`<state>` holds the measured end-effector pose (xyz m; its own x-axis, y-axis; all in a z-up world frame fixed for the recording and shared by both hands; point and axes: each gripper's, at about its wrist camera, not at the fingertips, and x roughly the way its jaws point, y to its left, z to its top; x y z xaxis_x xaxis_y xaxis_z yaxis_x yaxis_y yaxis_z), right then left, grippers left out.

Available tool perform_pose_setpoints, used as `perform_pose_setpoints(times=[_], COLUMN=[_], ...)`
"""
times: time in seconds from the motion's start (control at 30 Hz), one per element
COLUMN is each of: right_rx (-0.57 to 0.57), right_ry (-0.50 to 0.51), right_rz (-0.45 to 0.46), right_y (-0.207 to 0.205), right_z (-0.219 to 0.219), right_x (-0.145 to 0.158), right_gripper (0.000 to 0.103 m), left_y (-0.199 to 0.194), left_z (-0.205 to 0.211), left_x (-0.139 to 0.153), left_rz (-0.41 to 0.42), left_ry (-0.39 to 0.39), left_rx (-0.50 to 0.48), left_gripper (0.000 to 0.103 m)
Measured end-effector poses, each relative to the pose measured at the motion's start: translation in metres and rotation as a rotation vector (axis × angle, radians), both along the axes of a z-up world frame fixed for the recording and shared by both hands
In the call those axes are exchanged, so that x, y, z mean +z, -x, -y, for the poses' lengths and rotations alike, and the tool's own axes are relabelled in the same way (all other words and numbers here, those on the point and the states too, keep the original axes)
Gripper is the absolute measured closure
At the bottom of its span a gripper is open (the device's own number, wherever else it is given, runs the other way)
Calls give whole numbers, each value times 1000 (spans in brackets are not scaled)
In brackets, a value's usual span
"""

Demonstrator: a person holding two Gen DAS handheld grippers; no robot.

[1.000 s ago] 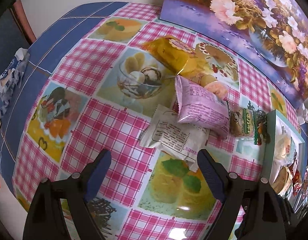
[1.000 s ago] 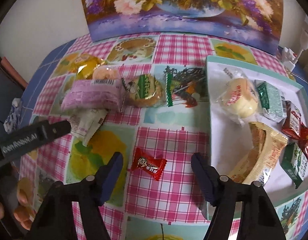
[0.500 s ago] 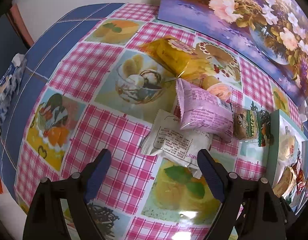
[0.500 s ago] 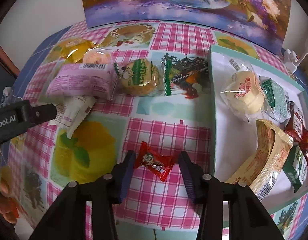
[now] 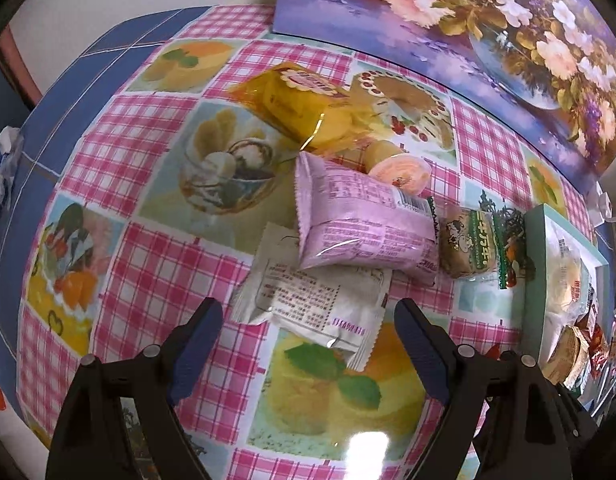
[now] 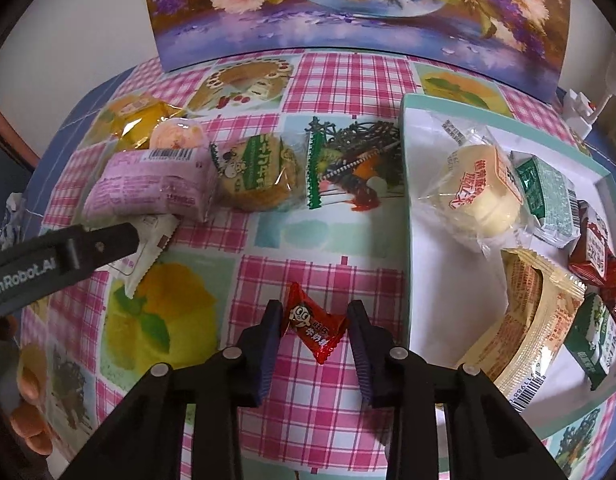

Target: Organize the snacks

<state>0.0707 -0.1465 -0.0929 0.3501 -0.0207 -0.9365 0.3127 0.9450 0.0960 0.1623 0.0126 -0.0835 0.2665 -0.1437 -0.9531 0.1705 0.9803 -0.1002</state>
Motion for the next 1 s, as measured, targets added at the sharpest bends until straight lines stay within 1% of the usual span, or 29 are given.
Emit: perform_pose_setpoints(times=[0.2,0.3,0.43,0.53,0.6,0.67,0.77,0.87,1.0], right_rx=[0,0,-2,0,-1,-4,-13,-25,-37], right_ry=[1,0,0,3,2,1,-8,-21,-34], right_rz=[0,0,1,2,2,4,7,11,22], right_y=[-1,-1,-2,-4,-3,-3,-4,-2,0], right_z=[2,2,-1,1,2,3,4,7,10], right_x=[0,0,-1,-2,-2,-2,-2,-2,1], right_gripper=[68,68,68,68,68,69,70,71,76], left_y=[-7,-12,-20,-24,-25,-26,-23,-17,-10], left_z=[10,12,10,10,14,18,21,23,18], left_x=[-14,-20,-26,-28,-30,-30,-29,-26,-22], left_rz=[-15,-1,-4,-1,-6,-1,-8,-7,0], left_ry=[-10,-57,-47,-54,-72,-90,-85,-93,-101], left_rx=[-20,-23,-10,-14,-26,-36,-43,-50,-45], left_gripper=[15,15,15,15,17,26,32,37,39])
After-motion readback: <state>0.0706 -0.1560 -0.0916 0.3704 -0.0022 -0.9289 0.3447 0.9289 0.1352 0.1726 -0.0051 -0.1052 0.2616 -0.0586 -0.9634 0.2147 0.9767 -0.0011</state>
